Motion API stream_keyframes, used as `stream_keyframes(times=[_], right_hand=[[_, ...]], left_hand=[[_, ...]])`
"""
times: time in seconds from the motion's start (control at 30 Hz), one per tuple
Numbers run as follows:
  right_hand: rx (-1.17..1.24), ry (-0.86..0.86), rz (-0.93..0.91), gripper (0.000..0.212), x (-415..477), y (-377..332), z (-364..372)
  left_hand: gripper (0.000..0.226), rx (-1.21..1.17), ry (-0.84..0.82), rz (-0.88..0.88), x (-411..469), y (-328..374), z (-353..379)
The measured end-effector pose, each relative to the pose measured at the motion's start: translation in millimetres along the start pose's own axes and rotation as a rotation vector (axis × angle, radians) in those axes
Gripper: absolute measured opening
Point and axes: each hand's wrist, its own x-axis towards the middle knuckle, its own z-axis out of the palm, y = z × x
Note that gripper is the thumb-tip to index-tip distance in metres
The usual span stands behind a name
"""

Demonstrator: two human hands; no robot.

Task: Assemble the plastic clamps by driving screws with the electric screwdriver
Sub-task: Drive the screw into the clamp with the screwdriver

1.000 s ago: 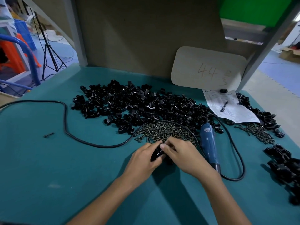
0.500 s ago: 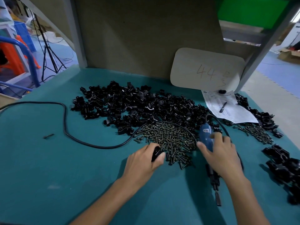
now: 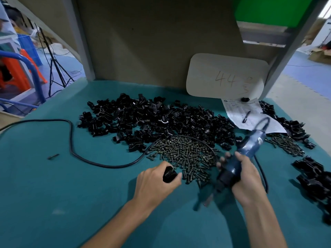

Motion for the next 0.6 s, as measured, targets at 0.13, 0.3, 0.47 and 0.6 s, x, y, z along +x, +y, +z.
stream_keyframes(times=[0.13, 0.3, 0.47, 0.6], right_hand=[[0.379, -0.086, -0.021, 0.052, -4.0, 11.8, 18.5], [0.500, -0.088, 0.035, 0.052, -1.5, 22.8, 25.3], [0.546, -0.050, 0.020, 0.048, -4.0, 26.8, 27.2], [0.566, -0.056, 0.010, 0.047, -6.1, 26.6, 25.6]], left_hand=[[0.024, 0.016, -0.012, 0.080, -1.5, 1.5, 0.8], [0.024, 0.099, -0.090, 0.149, -3.3, 2.2, 0.6], [0.019, 0.136, -0.060, 0.175, -3.6, 5.3, -0.7], [0.018, 0.165, -0.039, 0.194, -4.7, 6.0, 0.0]])
